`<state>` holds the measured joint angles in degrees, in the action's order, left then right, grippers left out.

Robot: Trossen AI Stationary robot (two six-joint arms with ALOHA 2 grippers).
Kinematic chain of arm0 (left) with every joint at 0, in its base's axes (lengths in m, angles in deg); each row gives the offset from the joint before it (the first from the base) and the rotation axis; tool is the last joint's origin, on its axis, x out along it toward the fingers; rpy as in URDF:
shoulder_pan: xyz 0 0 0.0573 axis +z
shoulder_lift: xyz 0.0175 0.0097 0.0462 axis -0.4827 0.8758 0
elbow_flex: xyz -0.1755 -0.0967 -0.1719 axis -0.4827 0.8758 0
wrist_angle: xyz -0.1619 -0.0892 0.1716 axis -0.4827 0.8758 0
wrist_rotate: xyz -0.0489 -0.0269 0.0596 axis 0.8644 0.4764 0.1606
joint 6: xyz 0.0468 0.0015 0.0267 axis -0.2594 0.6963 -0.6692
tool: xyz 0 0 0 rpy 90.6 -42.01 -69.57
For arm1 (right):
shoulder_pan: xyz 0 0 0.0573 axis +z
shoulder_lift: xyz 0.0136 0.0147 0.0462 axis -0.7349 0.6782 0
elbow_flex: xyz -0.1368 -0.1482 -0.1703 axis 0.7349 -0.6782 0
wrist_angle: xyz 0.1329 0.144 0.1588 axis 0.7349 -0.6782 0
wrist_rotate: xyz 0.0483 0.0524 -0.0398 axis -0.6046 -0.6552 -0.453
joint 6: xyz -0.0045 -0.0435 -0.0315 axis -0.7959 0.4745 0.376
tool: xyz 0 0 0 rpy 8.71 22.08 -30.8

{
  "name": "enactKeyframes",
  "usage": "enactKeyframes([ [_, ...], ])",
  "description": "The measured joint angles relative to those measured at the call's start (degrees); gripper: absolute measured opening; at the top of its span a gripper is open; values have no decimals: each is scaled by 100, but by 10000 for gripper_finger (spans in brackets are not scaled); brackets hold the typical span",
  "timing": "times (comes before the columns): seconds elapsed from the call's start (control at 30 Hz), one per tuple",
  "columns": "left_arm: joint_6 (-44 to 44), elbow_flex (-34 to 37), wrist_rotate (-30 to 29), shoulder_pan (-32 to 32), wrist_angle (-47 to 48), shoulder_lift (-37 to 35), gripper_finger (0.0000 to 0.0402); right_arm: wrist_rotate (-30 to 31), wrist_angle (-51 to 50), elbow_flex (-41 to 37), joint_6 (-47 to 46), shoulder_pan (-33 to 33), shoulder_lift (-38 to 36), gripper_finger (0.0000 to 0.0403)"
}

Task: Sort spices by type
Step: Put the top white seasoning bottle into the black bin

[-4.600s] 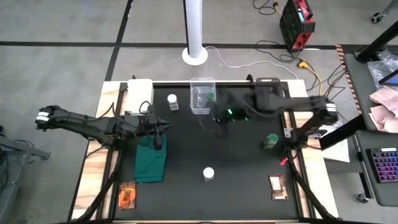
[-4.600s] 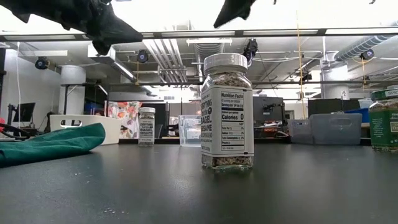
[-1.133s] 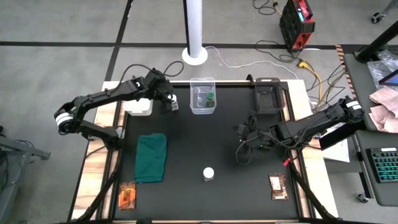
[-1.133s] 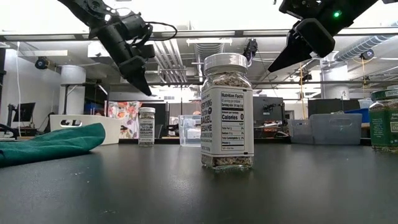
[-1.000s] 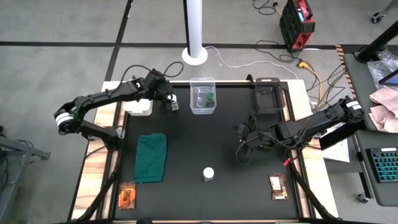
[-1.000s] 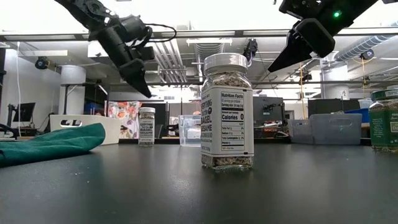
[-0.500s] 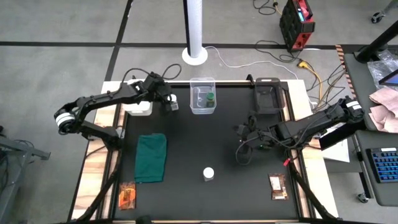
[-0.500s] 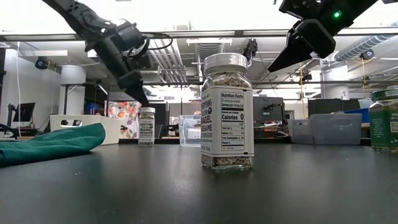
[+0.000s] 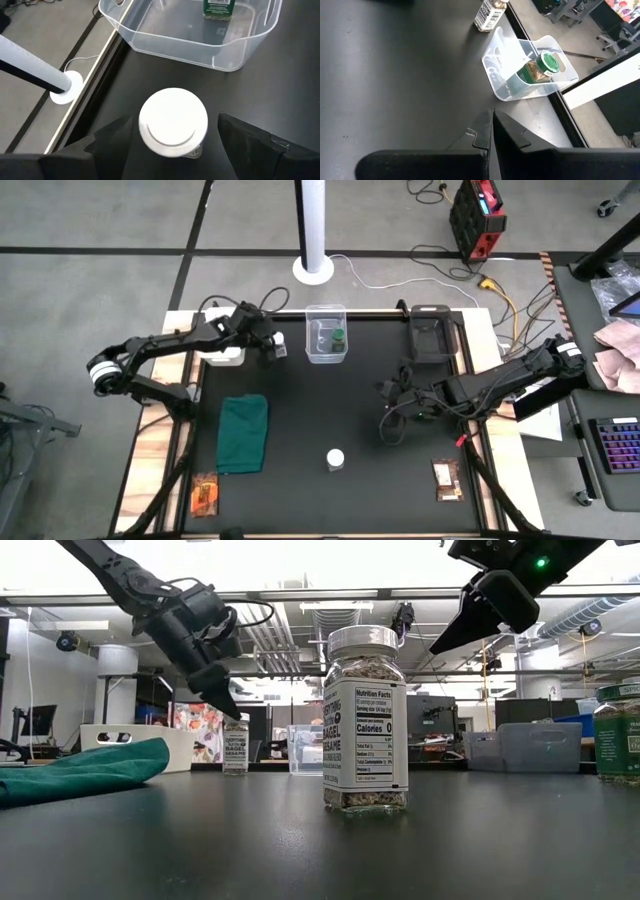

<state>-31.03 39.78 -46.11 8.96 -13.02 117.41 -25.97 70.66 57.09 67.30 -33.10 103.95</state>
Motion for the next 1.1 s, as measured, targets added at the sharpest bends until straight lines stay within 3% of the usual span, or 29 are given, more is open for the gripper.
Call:
enactKeyframes([
  [0.73, 251, 305, 177, 0, -628, 22, 260, 0, 44, 0, 148, 0, 0, 9],
  [1.1, 332, 87, 198, -13, -805, 1015, 256, 2, 68, 0, 174, 0, 0, 9],
])
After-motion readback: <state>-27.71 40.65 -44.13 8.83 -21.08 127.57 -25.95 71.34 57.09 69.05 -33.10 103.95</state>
